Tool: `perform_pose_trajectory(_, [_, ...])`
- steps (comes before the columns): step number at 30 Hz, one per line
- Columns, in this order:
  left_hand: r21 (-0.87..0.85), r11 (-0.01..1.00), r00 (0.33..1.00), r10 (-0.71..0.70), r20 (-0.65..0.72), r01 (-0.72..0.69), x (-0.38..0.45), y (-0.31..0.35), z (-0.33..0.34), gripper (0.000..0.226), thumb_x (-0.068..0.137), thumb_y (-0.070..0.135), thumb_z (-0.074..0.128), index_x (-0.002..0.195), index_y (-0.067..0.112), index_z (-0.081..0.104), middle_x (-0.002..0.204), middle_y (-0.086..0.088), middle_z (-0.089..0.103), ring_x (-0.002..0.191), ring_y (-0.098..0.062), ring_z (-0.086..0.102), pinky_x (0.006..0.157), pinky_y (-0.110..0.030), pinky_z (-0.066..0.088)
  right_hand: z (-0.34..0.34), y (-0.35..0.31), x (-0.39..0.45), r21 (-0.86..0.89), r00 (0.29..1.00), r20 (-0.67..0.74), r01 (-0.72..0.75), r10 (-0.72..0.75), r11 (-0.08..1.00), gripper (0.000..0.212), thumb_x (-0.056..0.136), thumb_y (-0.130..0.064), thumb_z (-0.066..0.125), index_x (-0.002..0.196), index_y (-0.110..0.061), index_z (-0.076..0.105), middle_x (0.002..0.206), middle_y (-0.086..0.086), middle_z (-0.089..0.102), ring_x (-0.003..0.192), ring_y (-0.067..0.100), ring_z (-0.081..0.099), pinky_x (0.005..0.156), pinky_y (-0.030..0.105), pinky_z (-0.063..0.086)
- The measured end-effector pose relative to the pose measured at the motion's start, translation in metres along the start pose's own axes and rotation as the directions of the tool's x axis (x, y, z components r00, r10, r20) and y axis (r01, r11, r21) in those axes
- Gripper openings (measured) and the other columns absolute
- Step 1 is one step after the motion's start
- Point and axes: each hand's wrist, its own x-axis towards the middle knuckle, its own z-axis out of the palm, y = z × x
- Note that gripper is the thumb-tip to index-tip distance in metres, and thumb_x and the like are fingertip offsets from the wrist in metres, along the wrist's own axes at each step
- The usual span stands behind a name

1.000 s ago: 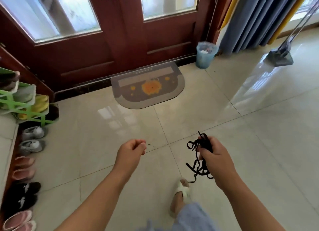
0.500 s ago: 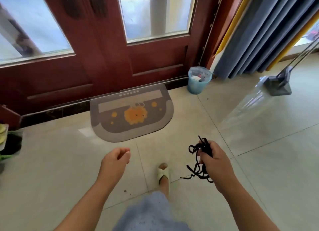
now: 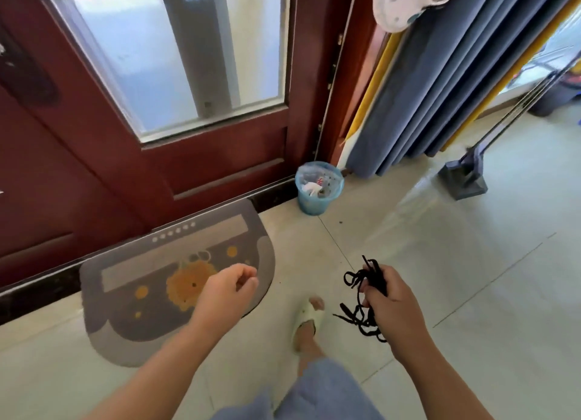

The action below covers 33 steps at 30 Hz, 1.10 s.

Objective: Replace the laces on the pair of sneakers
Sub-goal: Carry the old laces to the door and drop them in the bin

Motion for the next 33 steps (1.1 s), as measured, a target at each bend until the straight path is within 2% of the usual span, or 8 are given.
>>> perform_pose_trajectory(4, [0.012,1.000,0.999,-0.001,-0.035,0.001,0.081,0.027,0.003,0.009,0.092,0.025,0.056,0.097,0.032,0.060,0.085,0.021,0.060,0.079,0.004,0.056,0.063,-0.011,0.042,0.007,-0.020,0.099,0.005,1.000,0.014,0.012,-0.012,1.000,0.023,0.089,-0.009,0.052,0.092,-0.032,0.057,0.070,-0.003,0.061,0.052,0.004,0.050,0.047,0.014,0.038])
perform_pose_trajectory(7, [0.037,0.998,0.998,-0.045,-0.032,0.046,0.143,0.045,0.000,0.014,0.091,0.026,0.057,0.103,0.028,0.063,0.084,0.021,0.060,0.077,0.004,0.057,0.062,-0.012,0.043,0.011,-0.039,0.177,0.006,0.999,0.044,0.006,-0.007,1.000,0.021,0.091,-0.011,0.051,0.095,-0.031,0.056,0.071,-0.007,0.060,0.054,0.000,0.051,0.047,0.012,0.037])
perform_pose_trajectory(13, [0.053,0.995,0.997,-0.079,-0.019,0.080,0.255,0.082,-0.016,0.018,0.092,0.025,0.056,0.108,0.026,0.063,0.090,0.020,0.061,0.081,0.008,0.055,0.061,-0.003,0.035,0.024,-0.078,0.308,0.062,0.996,0.041,-0.081,0.078,0.995,0.023,0.093,-0.012,0.051,0.111,-0.026,0.055,0.097,-0.005,0.062,0.083,0.012,0.055,0.061,0.021,0.039])
perform_pose_trajectory(18, [0.022,0.988,0.988,-0.154,0.008,0.153,0.337,0.098,-0.024,0.020,0.092,0.024,0.056,0.110,0.023,0.063,0.096,0.014,0.063,0.089,0.001,0.056,0.073,-0.015,0.041,0.048,-0.099,0.407,0.075,0.988,0.058,-0.149,0.145,0.986,0.021,0.091,-0.013,0.053,0.102,-0.031,0.056,0.097,-0.003,0.064,0.085,0.015,0.057,0.071,0.030,0.044])
perform_pose_trajectory(21, [0.061,0.982,0.980,-0.185,0.067,0.182,0.386,0.099,-0.023,0.021,0.092,0.024,0.055,0.112,0.023,0.062,0.096,0.014,0.063,0.089,-0.001,0.057,0.075,-0.017,0.042,0.065,-0.109,0.462,0.067,0.985,0.054,-0.165,0.162,0.984,0.021,0.089,-0.011,0.055,0.093,-0.032,0.057,0.091,0.003,0.066,0.078,0.021,0.059,0.067,0.032,0.046])
perform_pose_trajectory(24, [0.113,0.977,0.970,-0.198,0.138,0.183,0.431,0.096,-0.026,0.021,0.092,0.025,0.055,0.112,0.024,0.062,0.094,0.017,0.062,0.087,0.002,0.057,0.073,-0.016,0.043,0.081,-0.112,0.510,0.063,0.984,0.008,-0.178,0.177,0.982,0.025,0.087,-0.009,0.056,0.088,-0.034,0.057,0.086,-0.004,0.065,0.074,0.013,0.060,0.059,0.026,0.045])
perform_pose_trajectory(28, [0.167,0.969,0.953,-0.214,0.216,0.180,0.490,0.091,-0.028,0.020,0.092,0.024,0.056,0.111,0.024,0.062,0.092,0.020,0.061,0.085,0.003,0.057,0.072,-0.015,0.045,0.100,-0.107,0.572,0.049,0.977,-0.032,-0.208,0.210,0.977,0.021,0.087,-0.009,0.057,0.093,-0.030,0.058,0.086,-0.007,0.064,0.074,0.002,0.057,0.055,0.018,0.040])
perform_pose_trajectory(33, [0.194,0.965,0.945,-0.222,0.240,0.178,0.540,0.090,-0.018,0.015,0.091,0.024,0.057,0.103,0.029,0.064,0.090,0.018,0.063,0.084,0.005,0.057,0.067,-0.008,0.039,0.121,-0.087,0.624,0.035,0.960,-0.040,-0.274,0.276,0.961,0.017,0.087,-0.011,0.058,0.099,-0.023,0.061,0.092,-0.002,0.066,0.086,0.016,0.062,0.071,0.029,0.051])
